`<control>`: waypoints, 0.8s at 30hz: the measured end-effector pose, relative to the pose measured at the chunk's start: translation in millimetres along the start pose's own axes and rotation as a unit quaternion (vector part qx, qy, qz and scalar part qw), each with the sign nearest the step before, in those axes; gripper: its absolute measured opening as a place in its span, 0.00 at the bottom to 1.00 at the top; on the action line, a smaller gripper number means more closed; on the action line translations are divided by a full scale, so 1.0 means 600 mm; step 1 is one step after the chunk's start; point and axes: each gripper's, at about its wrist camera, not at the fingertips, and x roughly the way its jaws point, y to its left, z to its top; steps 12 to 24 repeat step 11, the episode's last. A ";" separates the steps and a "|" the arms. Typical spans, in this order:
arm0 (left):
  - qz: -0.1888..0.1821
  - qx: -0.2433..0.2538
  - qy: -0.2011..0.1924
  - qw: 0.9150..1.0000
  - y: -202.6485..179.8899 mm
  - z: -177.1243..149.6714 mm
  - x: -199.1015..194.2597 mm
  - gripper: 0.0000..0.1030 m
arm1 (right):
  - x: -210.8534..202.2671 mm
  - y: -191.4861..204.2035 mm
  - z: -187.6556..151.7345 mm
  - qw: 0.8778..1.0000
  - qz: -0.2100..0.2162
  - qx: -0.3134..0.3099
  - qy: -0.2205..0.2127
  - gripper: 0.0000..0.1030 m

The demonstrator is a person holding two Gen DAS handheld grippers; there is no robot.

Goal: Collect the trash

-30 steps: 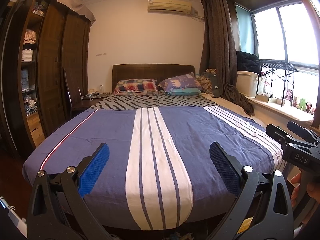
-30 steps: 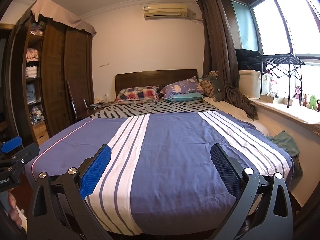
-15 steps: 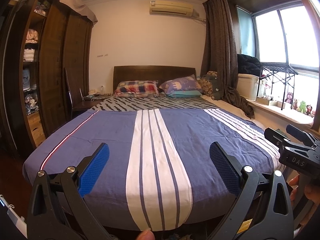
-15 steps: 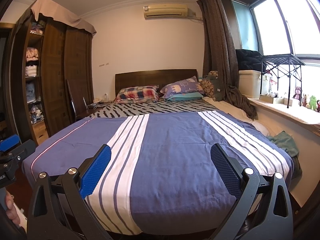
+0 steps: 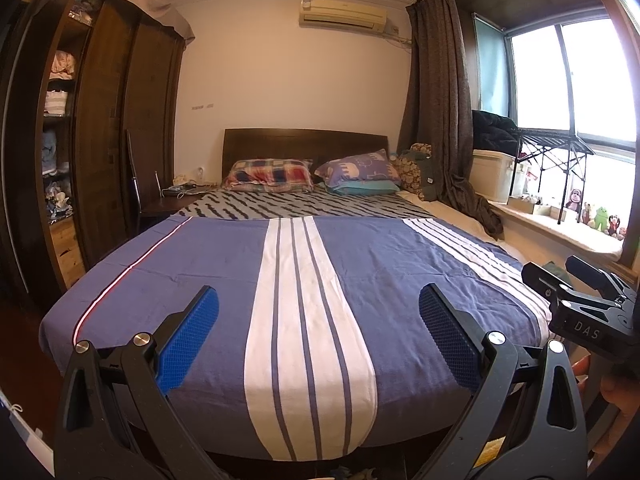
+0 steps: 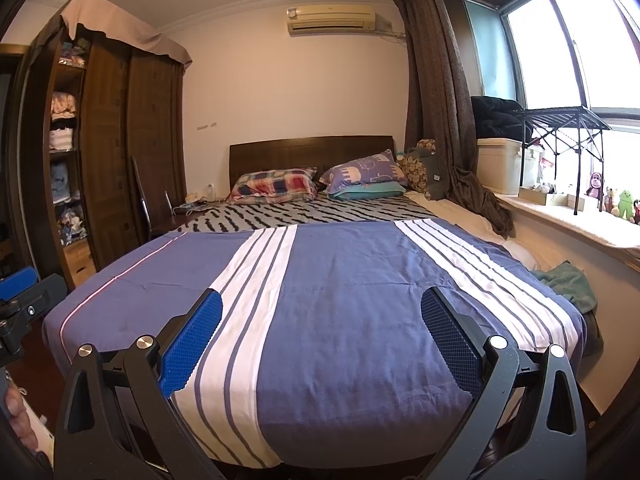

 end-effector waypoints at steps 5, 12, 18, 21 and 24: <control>0.007 -0.001 -0.002 1.000 0.001 0.004 -0.001 0.92 | 0.000 -0.001 0.000 1.000 0.001 0.000 0.000 0.97; 0.008 0.011 -0.001 1.000 -0.004 0.007 0.001 0.92 | 0.000 0.000 0.001 1.000 0.001 0.001 -0.001 0.97; 0.008 0.011 -0.001 1.000 -0.004 0.007 0.001 0.92 | 0.000 0.000 0.001 1.000 0.001 0.001 -0.001 0.97; 0.008 0.011 -0.001 1.000 -0.004 0.007 0.001 0.92 | 0.000 0.000 0.001 1.000 0.001 0.001 -0.001 0.97; 0.008 0.011 -0.001 1.000 -0.004 0.007 0.001 0.92 | 0.000 0.000 0.001 1.000 0.001 0.001 -0.001 0.97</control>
